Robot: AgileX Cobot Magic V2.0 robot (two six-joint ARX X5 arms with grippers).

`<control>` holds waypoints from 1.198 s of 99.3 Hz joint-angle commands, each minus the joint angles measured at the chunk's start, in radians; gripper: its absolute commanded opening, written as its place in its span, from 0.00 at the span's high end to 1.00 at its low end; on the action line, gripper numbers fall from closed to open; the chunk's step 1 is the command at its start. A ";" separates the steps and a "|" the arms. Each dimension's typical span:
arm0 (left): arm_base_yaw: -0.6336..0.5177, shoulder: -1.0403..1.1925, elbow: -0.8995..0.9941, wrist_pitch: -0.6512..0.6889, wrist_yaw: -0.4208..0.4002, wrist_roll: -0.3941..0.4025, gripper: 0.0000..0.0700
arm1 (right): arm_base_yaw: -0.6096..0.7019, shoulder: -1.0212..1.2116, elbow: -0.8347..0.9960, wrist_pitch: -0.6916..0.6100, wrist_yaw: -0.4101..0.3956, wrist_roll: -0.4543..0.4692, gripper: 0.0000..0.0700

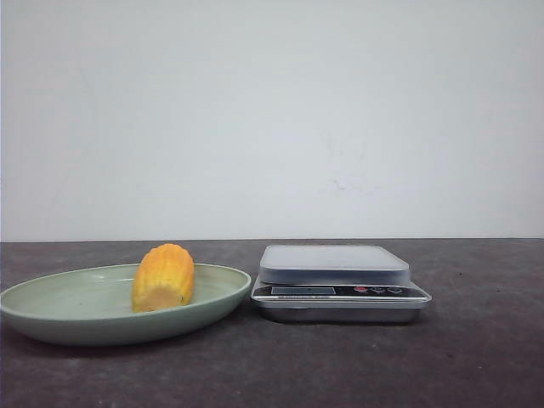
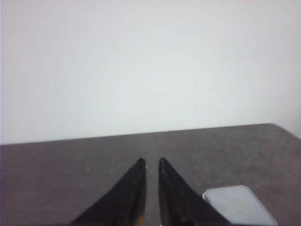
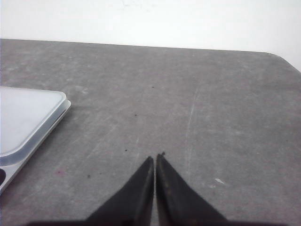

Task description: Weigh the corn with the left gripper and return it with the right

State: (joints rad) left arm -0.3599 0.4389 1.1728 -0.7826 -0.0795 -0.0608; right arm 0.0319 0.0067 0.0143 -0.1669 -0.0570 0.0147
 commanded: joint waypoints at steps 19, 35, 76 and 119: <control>0.116 0.018 -0.490 0.431 0.150 0.072 0.98 | 0.000 -0.003 -0.001 0.010 -0.003 -0.007 1.00; 0.201 -0.008 -0.662 0.543 0.152 0.071 0.98 | 0.000 -0.003 -0.001 0.010 -0.003 -0.007 1.00; 0.354 -0.363 -0.946 0.543 0.155 0.076 0.98 | 0.000 -0.003 -0.001 0.010 0.002 -0.007 1.00; 0.411 -0.436 -1.141 0.544 0.139 0.092 0.98 | 0.000 -0.003 -0.001 0.009 0.002 -0.006 1.00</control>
State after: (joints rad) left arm 0.0486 0.0048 0.0505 -0.2306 0.0673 0.0116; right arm 0.0319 0.0063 0.0143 -0.1658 -0.0559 0.0147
